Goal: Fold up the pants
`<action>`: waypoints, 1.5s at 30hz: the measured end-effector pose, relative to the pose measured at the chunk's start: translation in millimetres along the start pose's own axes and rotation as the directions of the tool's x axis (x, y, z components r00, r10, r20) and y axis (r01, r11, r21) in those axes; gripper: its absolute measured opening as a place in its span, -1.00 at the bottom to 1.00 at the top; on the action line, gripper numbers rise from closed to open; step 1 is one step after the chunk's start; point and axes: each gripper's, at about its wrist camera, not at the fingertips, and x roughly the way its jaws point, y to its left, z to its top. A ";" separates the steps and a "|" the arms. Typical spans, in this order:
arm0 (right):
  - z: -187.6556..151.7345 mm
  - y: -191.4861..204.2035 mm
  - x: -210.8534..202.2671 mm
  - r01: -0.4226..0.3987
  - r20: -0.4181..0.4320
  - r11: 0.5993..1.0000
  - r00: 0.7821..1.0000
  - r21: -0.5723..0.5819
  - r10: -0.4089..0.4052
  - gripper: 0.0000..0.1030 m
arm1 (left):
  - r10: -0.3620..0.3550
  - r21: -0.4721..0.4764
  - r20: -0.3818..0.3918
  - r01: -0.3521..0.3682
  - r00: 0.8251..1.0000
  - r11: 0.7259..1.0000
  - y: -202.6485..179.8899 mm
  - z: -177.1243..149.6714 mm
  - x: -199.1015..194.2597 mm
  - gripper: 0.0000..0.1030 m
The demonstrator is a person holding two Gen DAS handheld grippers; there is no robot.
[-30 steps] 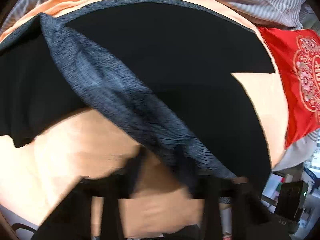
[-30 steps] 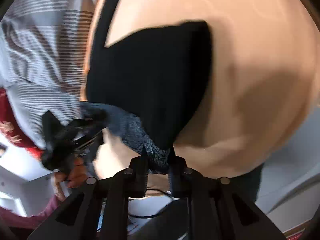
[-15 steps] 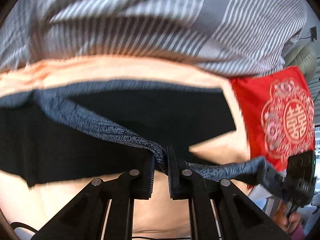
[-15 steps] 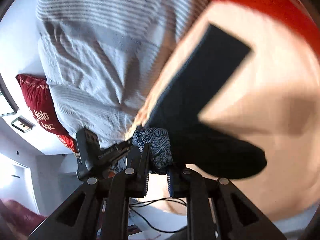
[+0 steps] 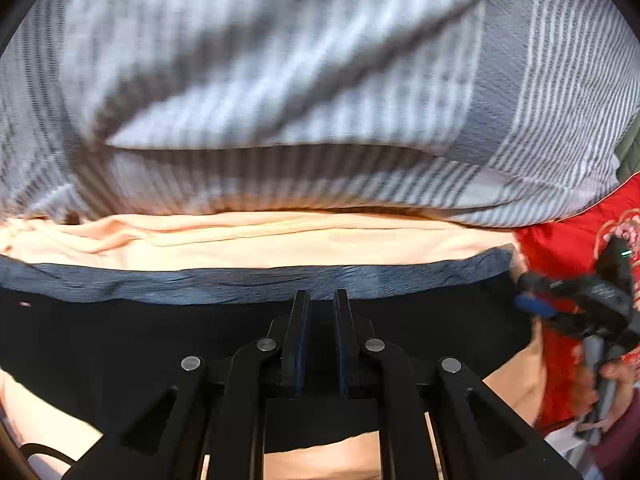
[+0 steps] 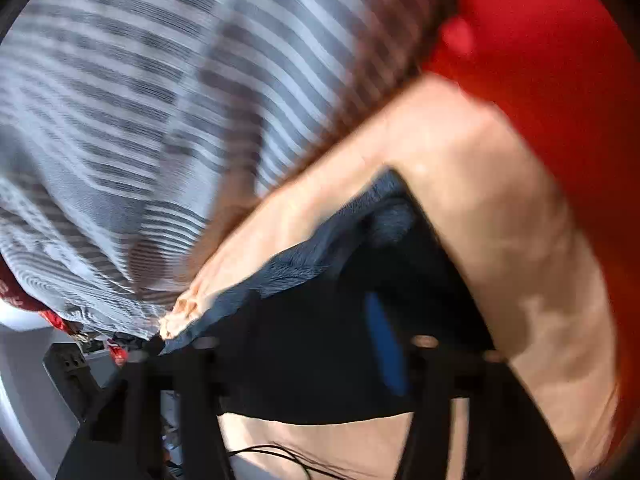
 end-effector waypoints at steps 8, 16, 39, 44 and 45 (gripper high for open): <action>1.8 19.7 12.7 0.325 0.048 0.908 0.945 -0.264 -0.324 0.09 | 0.152 -0.057 -0.167 -0.164 0.974 0.985 43.8 -58.1 37.6 0.61; -2.4 -10.5 20.9 0.486 0.029 0.871 0.874 -0.071 -0.486 -0.23 | 0.225 -0.049 -0.187 -0.238 0.956 0.970 73.2 -66.9 17.3 0.61; -66.3 69.0 73.7 0.404 0.051 0.831 0.907 -0.383 -0.418 -0.23 | 0.387 -0.269 -0.157 -0.417 0.909 0.868 219.7 -8.3 20.3 0.50; -100.2 104.1 99.1 0.324 -0.004 0.827 0.930 -0.460 -0.367 -0.12 | 0.446 -0.210 -0.213 -0.487 0.869 0.848 239.9 -31.7 40.8 0.50; -100.8 99.3 107.8 0.337 -0.023 0.819 0.920 -0.465 -0.391 -0.11 | 0.459 -0.238 -0.240 -0.511 0.855 0.826 253.4 -35.1 54.0 0.50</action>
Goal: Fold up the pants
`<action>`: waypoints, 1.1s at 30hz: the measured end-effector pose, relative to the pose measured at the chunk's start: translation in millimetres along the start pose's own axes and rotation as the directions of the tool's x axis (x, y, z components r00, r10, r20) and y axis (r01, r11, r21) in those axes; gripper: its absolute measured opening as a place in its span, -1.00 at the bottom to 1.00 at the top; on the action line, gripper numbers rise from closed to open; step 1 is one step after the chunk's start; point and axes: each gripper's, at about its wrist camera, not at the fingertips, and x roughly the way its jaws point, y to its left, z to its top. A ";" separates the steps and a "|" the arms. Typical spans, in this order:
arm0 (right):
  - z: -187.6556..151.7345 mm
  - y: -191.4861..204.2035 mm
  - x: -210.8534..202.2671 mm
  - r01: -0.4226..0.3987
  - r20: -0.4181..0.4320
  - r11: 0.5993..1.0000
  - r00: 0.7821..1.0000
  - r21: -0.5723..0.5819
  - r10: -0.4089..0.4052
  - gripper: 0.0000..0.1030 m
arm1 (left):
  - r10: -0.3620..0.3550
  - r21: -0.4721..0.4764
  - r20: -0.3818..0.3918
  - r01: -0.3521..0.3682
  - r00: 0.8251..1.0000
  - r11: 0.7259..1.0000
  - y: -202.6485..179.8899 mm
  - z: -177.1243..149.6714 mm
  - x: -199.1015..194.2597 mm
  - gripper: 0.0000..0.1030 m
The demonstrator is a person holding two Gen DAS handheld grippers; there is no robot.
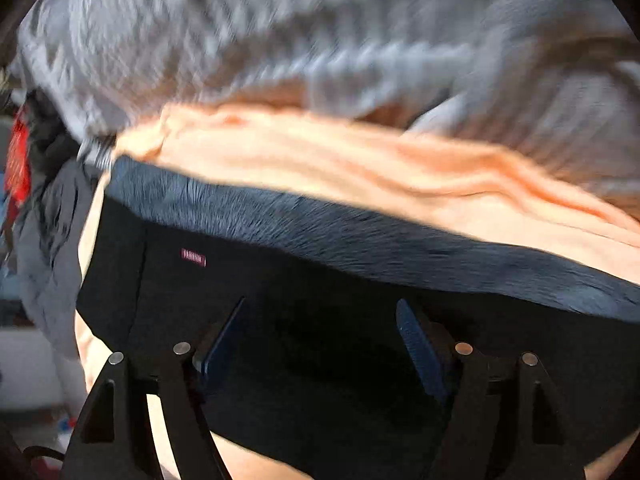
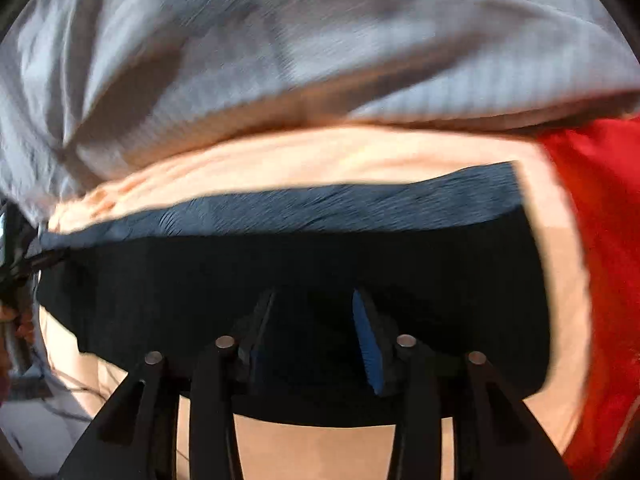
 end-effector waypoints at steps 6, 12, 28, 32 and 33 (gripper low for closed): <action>-14.4 15.1 15.0 0.096 0.061 0.992 0.994 -0.085 -0.091 -0.10 | 0.015 -0.006 0.059 -0.015 0.998 1.000 13.1 32.1 17.0 0.67; -7.0 27.0 7.2 0.132 0.051 0.988 0.989 0.077 -0.136 -0.08 | -0.003 -0.116 0.046 0.008 0.999 0.993 96.1 63.8 15.1 0.67; -101.5 266.1 76.3 -0.413 -0.091 0.894 0.897 0.173 0.432 0.00 | 0.050 0.212 0.187 -0.090 0.981 0.973 132.4 68.2 42.9 0.67; -118.1 283.3 87.1 -0.449 -0.088 0.868 0.876 0.211 0.474 0.00 | 0.036 0.137 0.157 -0.058 0.987 0.989 144.5 84.7 55.3 0.67; -119.1 283.0 89.0 -0.455 -0.085 0.862 0.872 0.221 0.482 0.00 | 0.014 0.134 0.148 -0.034 0.989 0.990 151.0 83.8 49.2 0.67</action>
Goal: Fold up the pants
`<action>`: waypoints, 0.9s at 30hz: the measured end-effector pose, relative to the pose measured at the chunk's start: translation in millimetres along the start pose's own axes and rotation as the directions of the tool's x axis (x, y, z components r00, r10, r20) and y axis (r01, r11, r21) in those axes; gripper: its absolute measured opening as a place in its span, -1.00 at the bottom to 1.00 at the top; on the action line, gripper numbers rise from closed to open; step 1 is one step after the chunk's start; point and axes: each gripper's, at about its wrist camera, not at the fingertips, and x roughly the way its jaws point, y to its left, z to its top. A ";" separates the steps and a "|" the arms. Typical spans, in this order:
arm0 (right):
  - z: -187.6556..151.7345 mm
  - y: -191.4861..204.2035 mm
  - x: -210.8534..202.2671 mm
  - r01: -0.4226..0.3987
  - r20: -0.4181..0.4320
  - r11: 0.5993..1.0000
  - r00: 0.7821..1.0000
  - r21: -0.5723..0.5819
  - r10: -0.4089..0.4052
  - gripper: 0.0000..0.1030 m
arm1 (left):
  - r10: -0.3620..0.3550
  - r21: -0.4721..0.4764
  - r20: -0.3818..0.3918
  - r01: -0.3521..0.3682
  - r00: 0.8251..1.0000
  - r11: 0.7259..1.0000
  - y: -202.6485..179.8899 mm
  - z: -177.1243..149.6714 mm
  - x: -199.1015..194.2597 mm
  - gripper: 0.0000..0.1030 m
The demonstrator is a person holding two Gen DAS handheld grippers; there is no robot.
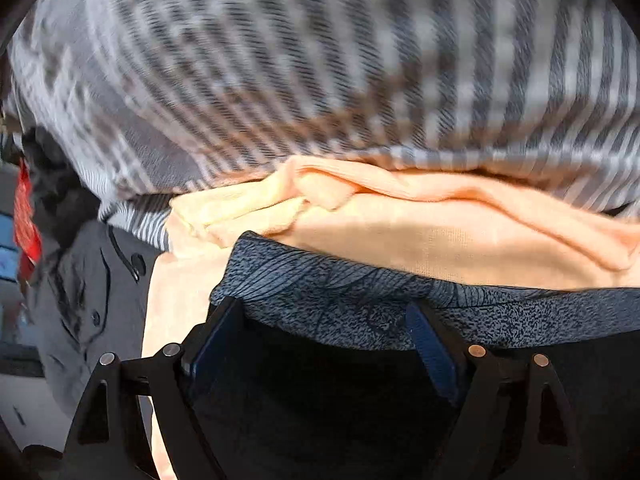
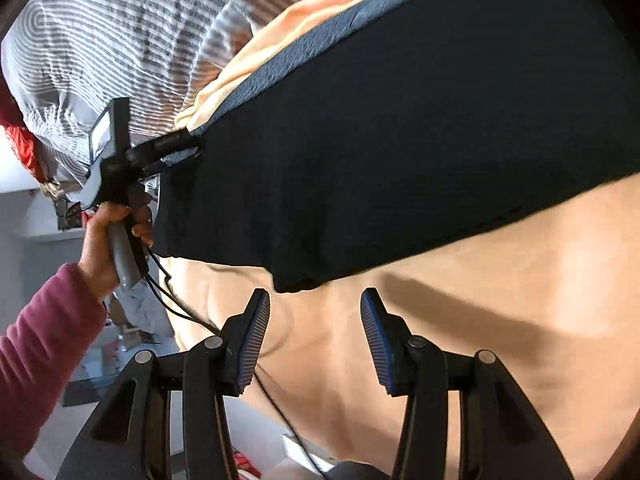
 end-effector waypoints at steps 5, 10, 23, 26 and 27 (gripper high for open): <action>-2.4 -18.8 7.1 -0.048 0.012 0.996 0.999 0.076 0.047 0.00 | -0.129 0.121 -0.006 0.129 0.992 0.984 5.1 -37.8 -36.0 0.67; 4.5 -9.7 17.1 -0.100 0.042 0.990 0.994 0.097 0.096 0.00 | -0.156 0.102 -0.051 0.161 0.986 0.982 6.3 -77.2 -9.3 0.77; -8.6 -22.3 4.0 -0.036 -0.019 0.985 0.999 0.170 0.040 -0.88 | -0.143 0.067 -0.050 0.146 0.988 0.987 9.3 -78.2 -11.6 0.87; -6.4 -19.4 -32.5 0.004 0.017 0.994 1.000 0.108 -0.006 -0.81 | -0.172 0.106 -0.020 0.173 0.985 0.979 -4.3 -83.9 -45.6 0.68; -1.5 -18.3 -43.9 0.026 0.043 0.996 0.999 0.088 -0.030 -0.81 | -0.231 0.109 -0.001 0.229 0.973 0.967 -15.1 -90.3 -61.5 0.68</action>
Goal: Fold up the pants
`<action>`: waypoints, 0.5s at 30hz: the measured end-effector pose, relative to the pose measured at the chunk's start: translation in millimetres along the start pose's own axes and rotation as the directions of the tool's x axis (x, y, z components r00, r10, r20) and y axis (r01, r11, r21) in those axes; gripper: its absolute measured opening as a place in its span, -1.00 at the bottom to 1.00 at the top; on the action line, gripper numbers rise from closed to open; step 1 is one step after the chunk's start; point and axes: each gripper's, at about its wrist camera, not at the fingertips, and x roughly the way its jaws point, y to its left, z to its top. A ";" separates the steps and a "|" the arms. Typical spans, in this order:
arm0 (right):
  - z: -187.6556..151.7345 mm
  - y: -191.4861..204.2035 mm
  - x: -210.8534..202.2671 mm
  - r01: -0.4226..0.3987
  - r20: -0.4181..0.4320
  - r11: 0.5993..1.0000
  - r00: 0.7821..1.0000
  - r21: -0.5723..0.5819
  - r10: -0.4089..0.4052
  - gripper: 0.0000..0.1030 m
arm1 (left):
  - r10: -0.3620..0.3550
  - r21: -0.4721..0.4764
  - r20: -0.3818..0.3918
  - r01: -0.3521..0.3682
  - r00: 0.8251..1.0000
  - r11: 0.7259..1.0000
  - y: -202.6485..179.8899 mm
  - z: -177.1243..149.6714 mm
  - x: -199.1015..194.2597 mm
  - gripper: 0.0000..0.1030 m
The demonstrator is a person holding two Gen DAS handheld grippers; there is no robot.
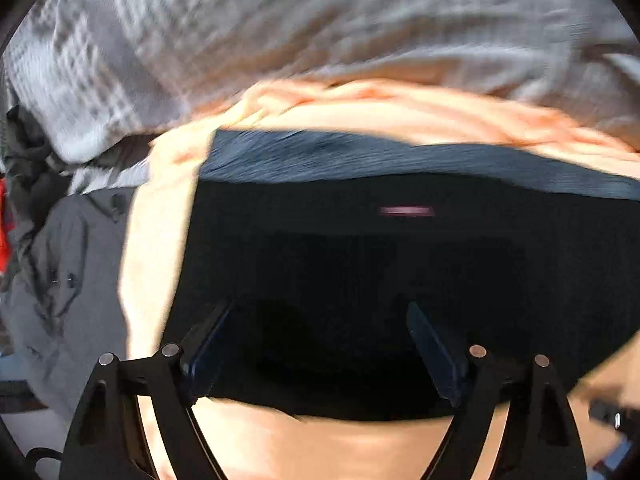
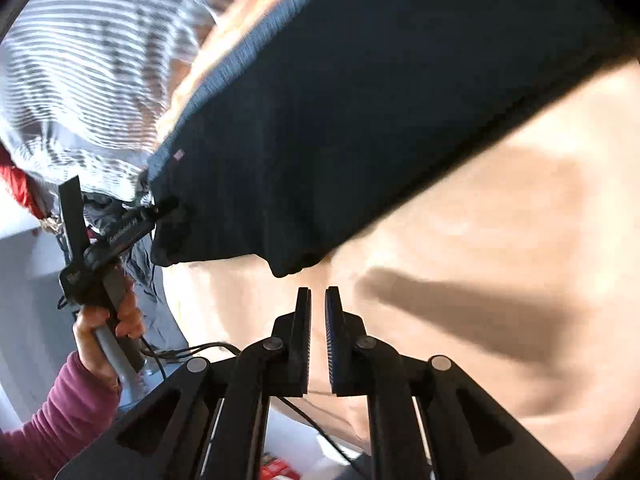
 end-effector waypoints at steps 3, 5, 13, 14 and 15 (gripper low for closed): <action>30.1 3.2 -32.8 0.089 0.120 0.994 0.990 -0.071 -0.080 -0.80 | -0.082 0.041 0.008 0.081 0.997 0.996 -46.6 -10.3 -10.3 0.68; 55.1 -2.6 -45.4 0.149 0.181 0.985 0.975 -0.088 -0.132 -0.29 | -0.092 0.074 -0.011 0.093 0.996 0.993 -80.4 -16.2 -1.7 0.68; 72.4 -86.0 -122.2 0.209 0.312 0.970 0.920 0.126 -0.239 0.11 | 0.051 0.212 -0.019 -0.045 0.999 0.976 -126.8 -41.0 28.5 0.76; 67.9 -97.8 -131.7 0.165 0.315 0.973 0.926 0.163 -0.210 0.14 | 0.069 0.203 -0.049 -0.057 0.996 0.978 -124.8 -39.0 26.6 0.76; 61.9 -109.9 -140.7 0.125 0.314 0.971 0.931 0.202 -0.185 0.22 | 0.089 0.205 -0.071 -0.073 0.993 0.976 -124.9 -37.1 23.1 0.76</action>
